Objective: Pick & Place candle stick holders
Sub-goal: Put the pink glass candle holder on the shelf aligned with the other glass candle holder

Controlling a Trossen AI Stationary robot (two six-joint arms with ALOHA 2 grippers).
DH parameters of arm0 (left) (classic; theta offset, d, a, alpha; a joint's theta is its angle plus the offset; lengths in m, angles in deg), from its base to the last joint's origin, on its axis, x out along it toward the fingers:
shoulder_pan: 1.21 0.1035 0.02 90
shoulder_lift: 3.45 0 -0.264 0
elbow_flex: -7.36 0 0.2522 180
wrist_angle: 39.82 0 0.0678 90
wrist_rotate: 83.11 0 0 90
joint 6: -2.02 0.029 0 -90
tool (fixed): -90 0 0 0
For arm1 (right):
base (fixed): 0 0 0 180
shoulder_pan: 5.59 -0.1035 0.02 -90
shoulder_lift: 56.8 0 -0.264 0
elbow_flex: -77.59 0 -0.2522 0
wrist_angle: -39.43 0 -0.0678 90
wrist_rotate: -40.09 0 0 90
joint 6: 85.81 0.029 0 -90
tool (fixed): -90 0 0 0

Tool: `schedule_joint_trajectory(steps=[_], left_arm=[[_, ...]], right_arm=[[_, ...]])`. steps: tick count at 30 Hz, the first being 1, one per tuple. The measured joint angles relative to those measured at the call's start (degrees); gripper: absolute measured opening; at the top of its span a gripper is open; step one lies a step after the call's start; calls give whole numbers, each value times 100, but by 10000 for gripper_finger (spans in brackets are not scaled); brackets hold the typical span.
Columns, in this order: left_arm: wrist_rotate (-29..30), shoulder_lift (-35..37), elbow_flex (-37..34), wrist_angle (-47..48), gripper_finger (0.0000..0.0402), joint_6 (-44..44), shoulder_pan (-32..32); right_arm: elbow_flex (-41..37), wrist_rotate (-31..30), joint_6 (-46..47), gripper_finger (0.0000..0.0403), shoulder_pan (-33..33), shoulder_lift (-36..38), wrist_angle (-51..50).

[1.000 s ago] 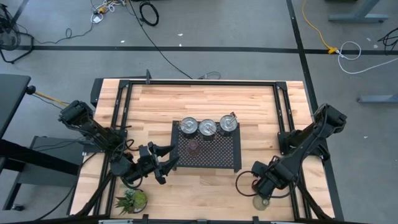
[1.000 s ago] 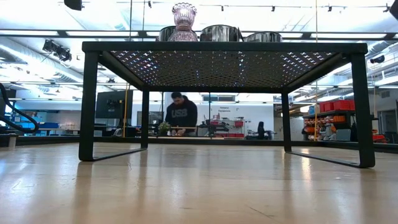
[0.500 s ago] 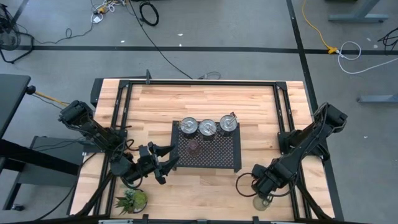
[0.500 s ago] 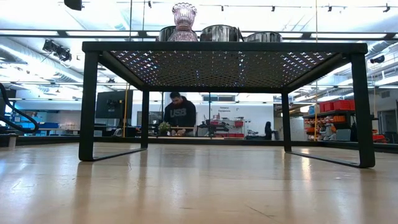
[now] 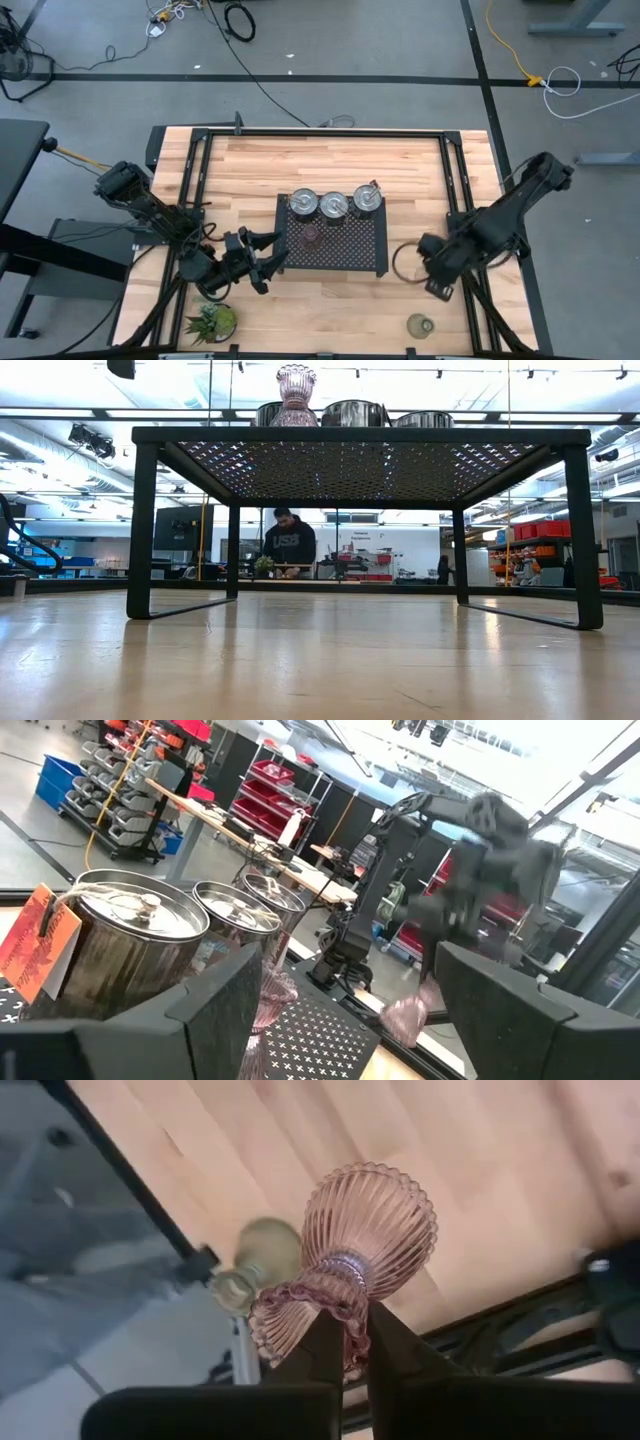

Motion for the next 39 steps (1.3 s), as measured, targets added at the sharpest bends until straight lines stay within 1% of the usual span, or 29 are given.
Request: schedule_joint_trajectory(steps=[2,7,11,14,18,26,30,33,39], left_arm=[[0,0,0,11,298,1,10],[-1,0,2,19,298,1,97],[-131,0,2,19,298,1,177],[-157,0,2,21,298,-1,223],[-313,0,2,20,298,-3,297],[-533,0,2,19,298,-6,351],[-538,0,2,20,298,-9,349],[-547,0,2,20,298,-134,349],[-646,0,2,22,298,-151,349]], right_arm=[[350,-202,-1,8,96,115,-205],[1257,-644,-271,8,365,162,-327],[1878,-879,-598,8,608,56,-201],[2184,-928,-942,8,858,-78,-23],[2438,-672,-1607,8,1294,-439,196],[3027,-59,-3061,8,2096,-1426,536],[3268,37,-3485,8,2377,-1825,509],[3272,173,-3697,8,2542,-2051,438],[3276,179,-3967,8,2805,-2435,528]])
